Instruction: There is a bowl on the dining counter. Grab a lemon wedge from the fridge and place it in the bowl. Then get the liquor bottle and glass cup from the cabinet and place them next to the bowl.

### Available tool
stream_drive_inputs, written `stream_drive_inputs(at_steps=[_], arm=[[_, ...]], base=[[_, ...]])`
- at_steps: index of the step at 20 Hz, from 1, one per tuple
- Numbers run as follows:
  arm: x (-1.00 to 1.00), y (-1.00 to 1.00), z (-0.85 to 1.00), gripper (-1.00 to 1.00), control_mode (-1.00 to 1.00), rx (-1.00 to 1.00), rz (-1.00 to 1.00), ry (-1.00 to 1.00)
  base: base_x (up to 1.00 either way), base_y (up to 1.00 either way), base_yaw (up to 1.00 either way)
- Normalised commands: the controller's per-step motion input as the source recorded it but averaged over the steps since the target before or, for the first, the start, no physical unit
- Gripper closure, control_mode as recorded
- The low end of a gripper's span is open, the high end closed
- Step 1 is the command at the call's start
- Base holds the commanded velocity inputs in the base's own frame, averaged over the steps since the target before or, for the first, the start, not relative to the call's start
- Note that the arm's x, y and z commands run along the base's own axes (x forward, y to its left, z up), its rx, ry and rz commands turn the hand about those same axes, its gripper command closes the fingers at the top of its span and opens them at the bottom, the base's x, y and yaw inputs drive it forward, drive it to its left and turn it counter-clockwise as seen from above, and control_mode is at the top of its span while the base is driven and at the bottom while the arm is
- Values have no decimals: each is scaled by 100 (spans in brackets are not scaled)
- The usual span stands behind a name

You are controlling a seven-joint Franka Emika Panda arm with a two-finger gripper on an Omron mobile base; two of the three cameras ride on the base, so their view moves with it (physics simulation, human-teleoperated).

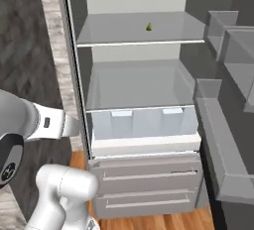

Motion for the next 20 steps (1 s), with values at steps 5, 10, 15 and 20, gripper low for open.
stream_drive_inputs(at_steps=[5,10,15,20], arm=[[0,0,0,-100,100,0,0,0],[0,0,0,-100,100,0,0,0],[0,0,0,-100,100,0,0,0],[0,0,0,-100,100,0,0,0]], base=[[0,-60,35],[24,-40,24],[13,-43,14],[32,-34,3]])
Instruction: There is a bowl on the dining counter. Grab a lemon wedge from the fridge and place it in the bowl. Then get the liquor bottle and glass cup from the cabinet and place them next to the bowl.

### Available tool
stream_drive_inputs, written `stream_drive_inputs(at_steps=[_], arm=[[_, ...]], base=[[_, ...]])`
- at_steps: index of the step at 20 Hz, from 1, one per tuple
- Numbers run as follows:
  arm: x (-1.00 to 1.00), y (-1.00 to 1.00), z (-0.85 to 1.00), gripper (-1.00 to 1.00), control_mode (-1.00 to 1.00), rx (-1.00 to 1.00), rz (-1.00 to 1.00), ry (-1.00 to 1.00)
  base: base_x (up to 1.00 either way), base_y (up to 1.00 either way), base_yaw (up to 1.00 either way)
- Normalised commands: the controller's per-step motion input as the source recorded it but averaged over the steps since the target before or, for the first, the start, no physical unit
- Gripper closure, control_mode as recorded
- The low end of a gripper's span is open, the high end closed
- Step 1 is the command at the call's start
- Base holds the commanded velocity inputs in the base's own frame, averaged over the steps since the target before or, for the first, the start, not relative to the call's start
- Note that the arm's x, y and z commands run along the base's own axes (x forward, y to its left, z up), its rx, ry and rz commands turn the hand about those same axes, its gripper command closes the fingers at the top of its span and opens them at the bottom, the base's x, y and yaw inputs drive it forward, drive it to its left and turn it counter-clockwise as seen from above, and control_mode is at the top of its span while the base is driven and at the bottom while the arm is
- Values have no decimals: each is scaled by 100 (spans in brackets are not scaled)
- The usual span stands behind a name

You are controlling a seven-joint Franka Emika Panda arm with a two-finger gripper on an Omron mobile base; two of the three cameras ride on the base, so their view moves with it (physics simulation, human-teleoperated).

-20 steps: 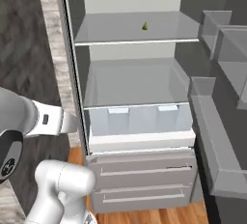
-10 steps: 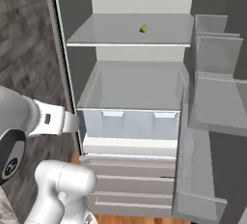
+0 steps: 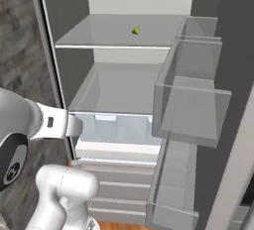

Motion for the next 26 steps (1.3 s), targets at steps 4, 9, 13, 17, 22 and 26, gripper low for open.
stream_drive_inputs(at_steps=[4,9,13,17,22,26], arm=[[0,0,0,-100,100,0,0,0],[0,0,0,-100,100,0,0,0],[0,0,0,-100,100,0,0,0],[11,0,2,-100,-100,-6,-2,-2],[18,0,36,-100,-100,-16,-14,-5],[25,0,50,-100,-100,-21,-11,-8]], base=[[83,-2,-1],[92,0,-5],[93,0,-1],[38,0,0],[0,0,0],[0,0,0]])
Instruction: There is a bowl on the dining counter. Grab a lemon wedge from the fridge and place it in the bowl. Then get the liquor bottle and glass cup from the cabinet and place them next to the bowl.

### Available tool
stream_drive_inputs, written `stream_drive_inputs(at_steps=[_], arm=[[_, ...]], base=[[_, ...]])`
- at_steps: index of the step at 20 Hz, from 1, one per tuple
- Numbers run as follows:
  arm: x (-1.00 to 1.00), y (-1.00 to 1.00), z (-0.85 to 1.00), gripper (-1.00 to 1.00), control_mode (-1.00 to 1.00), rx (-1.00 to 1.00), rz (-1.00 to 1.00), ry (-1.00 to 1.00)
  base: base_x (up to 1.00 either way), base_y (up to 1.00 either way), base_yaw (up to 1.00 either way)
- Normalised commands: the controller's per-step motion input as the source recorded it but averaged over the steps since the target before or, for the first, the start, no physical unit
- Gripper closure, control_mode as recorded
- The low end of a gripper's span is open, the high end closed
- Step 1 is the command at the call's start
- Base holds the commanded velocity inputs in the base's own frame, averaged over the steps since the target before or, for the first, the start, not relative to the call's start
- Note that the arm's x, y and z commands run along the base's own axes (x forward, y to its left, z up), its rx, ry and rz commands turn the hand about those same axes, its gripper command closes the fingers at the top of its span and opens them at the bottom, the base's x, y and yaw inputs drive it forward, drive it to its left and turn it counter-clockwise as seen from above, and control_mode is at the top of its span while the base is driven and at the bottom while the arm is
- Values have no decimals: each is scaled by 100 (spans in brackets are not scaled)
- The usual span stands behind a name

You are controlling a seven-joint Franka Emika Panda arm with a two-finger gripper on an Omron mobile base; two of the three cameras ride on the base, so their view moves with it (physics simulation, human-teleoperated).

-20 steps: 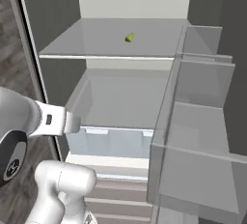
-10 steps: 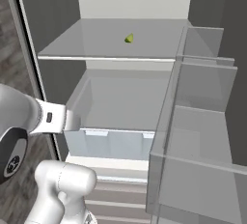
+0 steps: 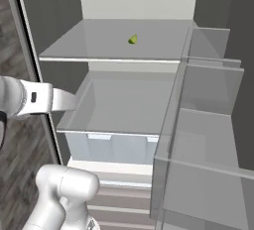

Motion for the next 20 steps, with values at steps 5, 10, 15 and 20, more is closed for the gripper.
stream_drive_inputs(at_steps=[5,10,15,20], arm=[[5,-8,40,-100,-100,-14,1,-24],[5,0,46,-100,-100,10,4,-6],[41,0,47,-100,-100,15,0,0],[72,-3,22,-100,-100,7,0,0]], base=[[0,0,0],[0,0,0],[0,0,0],[0,0,0]])
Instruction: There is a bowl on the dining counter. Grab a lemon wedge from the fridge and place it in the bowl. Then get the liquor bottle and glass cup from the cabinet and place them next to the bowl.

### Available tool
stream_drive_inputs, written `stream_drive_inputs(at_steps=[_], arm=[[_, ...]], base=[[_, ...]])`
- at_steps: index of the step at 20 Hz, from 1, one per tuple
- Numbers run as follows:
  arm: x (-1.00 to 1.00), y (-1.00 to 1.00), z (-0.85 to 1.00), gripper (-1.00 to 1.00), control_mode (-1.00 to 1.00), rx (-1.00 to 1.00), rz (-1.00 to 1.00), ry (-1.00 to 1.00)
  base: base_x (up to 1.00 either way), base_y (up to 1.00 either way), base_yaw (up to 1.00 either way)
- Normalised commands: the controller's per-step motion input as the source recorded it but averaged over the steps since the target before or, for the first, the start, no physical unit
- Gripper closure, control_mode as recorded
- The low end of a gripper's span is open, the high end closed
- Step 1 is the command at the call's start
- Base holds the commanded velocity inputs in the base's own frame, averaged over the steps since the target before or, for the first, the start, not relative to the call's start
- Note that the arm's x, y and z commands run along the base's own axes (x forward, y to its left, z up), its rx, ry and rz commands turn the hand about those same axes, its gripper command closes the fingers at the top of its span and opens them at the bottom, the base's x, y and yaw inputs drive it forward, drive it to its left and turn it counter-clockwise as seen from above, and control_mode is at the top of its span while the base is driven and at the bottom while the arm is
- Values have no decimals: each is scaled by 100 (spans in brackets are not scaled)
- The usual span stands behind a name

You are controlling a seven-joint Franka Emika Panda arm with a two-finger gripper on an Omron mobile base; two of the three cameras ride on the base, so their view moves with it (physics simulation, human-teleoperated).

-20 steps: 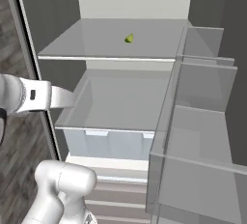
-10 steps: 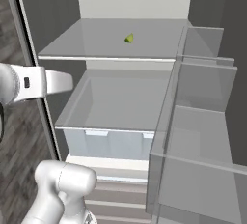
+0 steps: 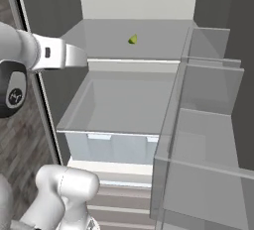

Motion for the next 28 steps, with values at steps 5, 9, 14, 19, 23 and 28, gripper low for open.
stream_drive_inputs(at_steps=[5,9,14,19,23,28], arm=[[64,-17,-2,-100,-100,0,0,-10],[53,-11,-11,-100,-100,0,0,-13],[31,-2,-5,-100,-100,0,0,-12],[4,-3,0,-100,-100,0,0,0],[2,-7,0,-100,-100,0,0,0],[5,-8,0,-100,-100,0,0,0]], base=[[0,0,0],[0,0,0],[0,0,0],[0,0,0],[0,0,0],[0,0,0]])
